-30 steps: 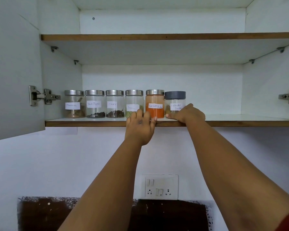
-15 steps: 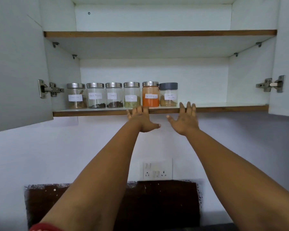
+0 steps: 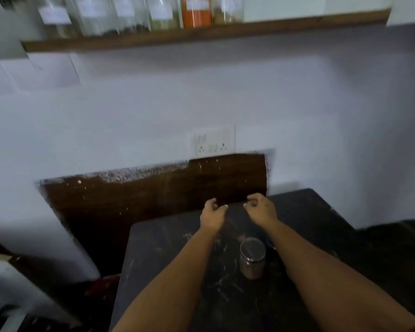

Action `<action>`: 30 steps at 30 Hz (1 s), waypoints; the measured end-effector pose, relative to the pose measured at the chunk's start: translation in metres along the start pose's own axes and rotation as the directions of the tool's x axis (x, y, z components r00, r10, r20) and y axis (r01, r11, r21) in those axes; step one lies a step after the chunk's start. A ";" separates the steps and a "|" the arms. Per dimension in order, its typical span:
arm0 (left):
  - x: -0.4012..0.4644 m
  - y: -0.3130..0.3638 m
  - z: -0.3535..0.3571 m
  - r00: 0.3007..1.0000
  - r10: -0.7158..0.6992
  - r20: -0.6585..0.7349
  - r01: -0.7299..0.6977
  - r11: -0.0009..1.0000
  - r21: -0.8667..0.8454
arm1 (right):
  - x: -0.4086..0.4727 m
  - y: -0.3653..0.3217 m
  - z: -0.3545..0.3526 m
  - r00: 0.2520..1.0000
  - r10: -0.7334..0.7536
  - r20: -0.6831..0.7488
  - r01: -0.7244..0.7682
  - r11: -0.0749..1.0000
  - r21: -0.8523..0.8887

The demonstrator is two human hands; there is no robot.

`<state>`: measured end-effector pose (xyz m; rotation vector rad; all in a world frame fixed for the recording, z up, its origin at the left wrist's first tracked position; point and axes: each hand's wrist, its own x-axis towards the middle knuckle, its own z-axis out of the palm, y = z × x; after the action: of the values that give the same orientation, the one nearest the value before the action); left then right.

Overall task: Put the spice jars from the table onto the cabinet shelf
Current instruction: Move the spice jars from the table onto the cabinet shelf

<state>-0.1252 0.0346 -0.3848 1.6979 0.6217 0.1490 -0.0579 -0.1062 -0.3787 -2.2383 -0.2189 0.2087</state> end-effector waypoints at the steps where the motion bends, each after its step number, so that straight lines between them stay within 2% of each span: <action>1: -0.004 -0.021 -0.001 0.998 -0.055 0.014 0.055 0.998 0.022 | -0.011 0.018 0.012 1.000 -0.008 -0.009 0.007 0.998 -0.063; 3: -0.008 -0.051 -0.006 0.992 -0.124 0.033 0.121 0.989 0.088 | -0.026 0.042 0.029 0.995 -0.086 -0.055 0.071 0.970 -0.231; 6: -0.017 -0.084 -0.006 0.986 -0.165 0.027 0.159 0.976 0.149 | -0.042 0.062 0.051 0.986 -0.166 -0.018 0.139 0.875 -0.463; 9: -0.024 -0.098 0.003 0.976 -0.207 0.070 0.196 0.971 0.136 | -0.048 0.078 0.063 0.997 -0.049 0.063 0.077 0.790 -0.608; 11: -0.030 -0.103 0.010 0.968 -0.227 0.103 0.215 0.969 0.118 | -0.052 0.090 0.066 0.995 0.034 0.092 0.027 0.807 -0.589; 14: -0.032 -0.104 0.016 0.958 -0.250 0.137 0.235 0.965 0.119 | -0.055 0.102 0.066 0.996 0.022 0.084 0.015 0.908 -0.420; 17: -0.032 -0.101 0.017 0.955 -0.259 0.145 0.248 0.965 0.090 | -0.057 0.106 0.063 0.996 -0.070 0.053 0.084 0.932 -0.353; 19: -0.036 -0.095 0.013 0.944 -0.290 0.156 0.293 0.956 0.003 | -0.059 0.100 0.061 0.995 -0.102 0.007 0.099 0.951 -0.293; 21: -0.036 -0.097 0.012 0.931 -0.322 0.169 0.336 0.940 -0.062 | -0.059 0.089 0.056 0.995 -0.060 -0.086 0.047 0.988 -0.148; 23: -0.014 -0.127 0.013 0.932 -0.350 0.098 0.357 0.931 -0.074 | -0.057 0.070 0.049 0.989 0.042 -0.143 -0.036 0.998 0.045; 25: -0.018 -0.126 0.005 0.909 -0.410 0.069 0.416 0.900 -0.133 | -0.053 0.053 0.043 0.983 0.135 -0.122 -0.091 0.945 0.315; 27: -0.046 -0.093 -0.007 0.874 -0.457 0.166 0.486 0.824 -0.290 | -0.053 0.036 0.040 0.983 0.182 -0.003 -0.143 0.785 0.603; 28: -0.052 -0.085 -0.009 0.862 -0.452 0.230 0.507 0.783 -0.361 | -0.052 0.031 0.040 0.985 0.170 0.029 -0.144 0.716 0.683; 30: -0.052 -0.082 -0.007 0.844 -0.428 0.323 0.535 0.716 -0.448 | -0.054 0.019 0.042 0.988 0.155 0.018 -0.117 0.653 0.748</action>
<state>-0.1986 0.0240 -0.4476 0.9565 0.7759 -0.2153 -0.1181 -0.0985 -0.4157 -1.4150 0.0692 0.2679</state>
